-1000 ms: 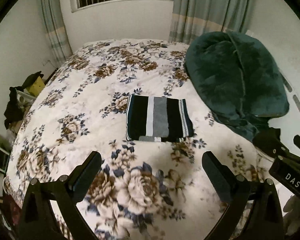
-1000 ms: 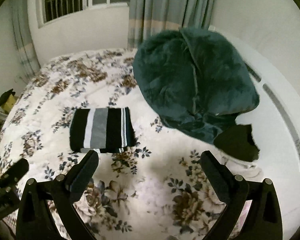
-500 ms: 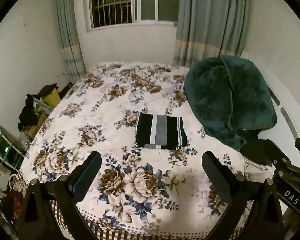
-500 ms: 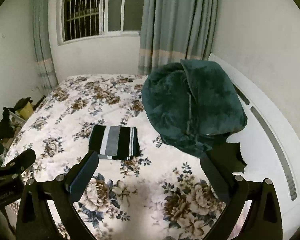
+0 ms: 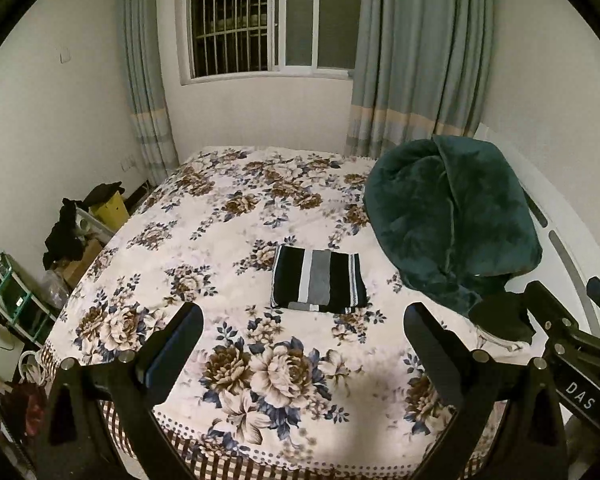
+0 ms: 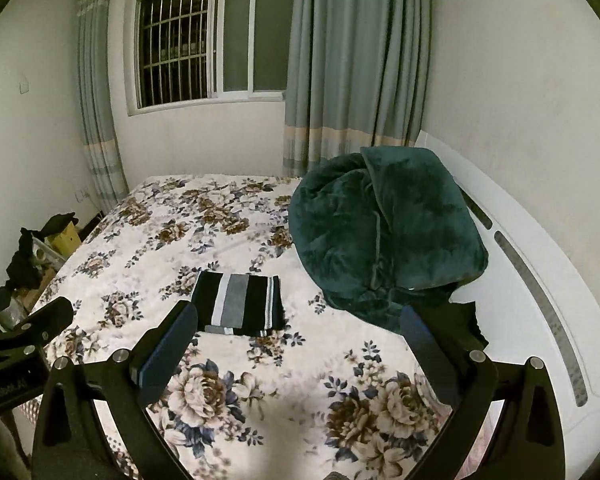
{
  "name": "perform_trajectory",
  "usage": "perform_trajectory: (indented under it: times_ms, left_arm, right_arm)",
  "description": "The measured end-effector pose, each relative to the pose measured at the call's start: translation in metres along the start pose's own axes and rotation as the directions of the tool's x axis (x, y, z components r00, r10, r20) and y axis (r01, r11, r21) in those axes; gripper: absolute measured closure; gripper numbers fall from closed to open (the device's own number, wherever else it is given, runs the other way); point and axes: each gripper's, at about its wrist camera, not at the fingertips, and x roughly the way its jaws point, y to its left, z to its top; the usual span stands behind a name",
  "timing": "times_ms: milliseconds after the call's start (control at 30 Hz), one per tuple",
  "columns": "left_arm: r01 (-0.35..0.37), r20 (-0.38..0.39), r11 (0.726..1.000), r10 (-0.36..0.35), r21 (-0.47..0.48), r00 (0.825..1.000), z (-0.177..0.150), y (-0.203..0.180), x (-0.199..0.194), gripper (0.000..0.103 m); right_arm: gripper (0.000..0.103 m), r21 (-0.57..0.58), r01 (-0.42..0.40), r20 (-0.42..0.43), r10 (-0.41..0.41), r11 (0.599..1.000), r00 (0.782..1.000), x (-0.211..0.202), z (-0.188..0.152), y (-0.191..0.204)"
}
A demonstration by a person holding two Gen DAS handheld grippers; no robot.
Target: Fold small clothes
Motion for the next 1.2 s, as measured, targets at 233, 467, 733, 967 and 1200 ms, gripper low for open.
perform_trajectory:
  times_ms: [233,467,733,967,1200]
  left_arm:
    - [0.003,0.022,1.0,-0.003,-0.005,1.0,0.002,0.002,-0.006,0.0]
    - [-0.016,0.027,1.0,0.016,-0.018,1.0,0.003,0.005,-0.006,0.0]
    - [-0.046,0.029,0.999,0.047,-0.023,0.999,0.004,0.007,-0.007,0.0]
    - [-0.049,0.03,0.999,0.05,-0.021,0.998,0.004,0.007,-0.008,0.0]
    - [-0.053,0.034,0.998,0.054,-0.02,0.998,0.004,0.007,-0.009,0.0]
  right_arm:
    - [0.0,0.001,0.004,-0.001,-0.004,1.0,1.0,-0.004,-0.003,0.002]
    - [0.0,-0.001,-0.004,0.001,0.004,1.0,1.0,-0.009,-0.003,0.003]
    - [0.0,-0.018,-0.032,0.0,0.032,0.999,0.999,-0.002,0.009,0.0]
    - [0.0,-0.029,-0.047,-0.005,0.047,0.998,0.999,0.004,0.016,-0.001]
    - [0.0,-0.031,-0.067,-0.009,0.066,0.997,0.998,0.005,0.018,-0.001]
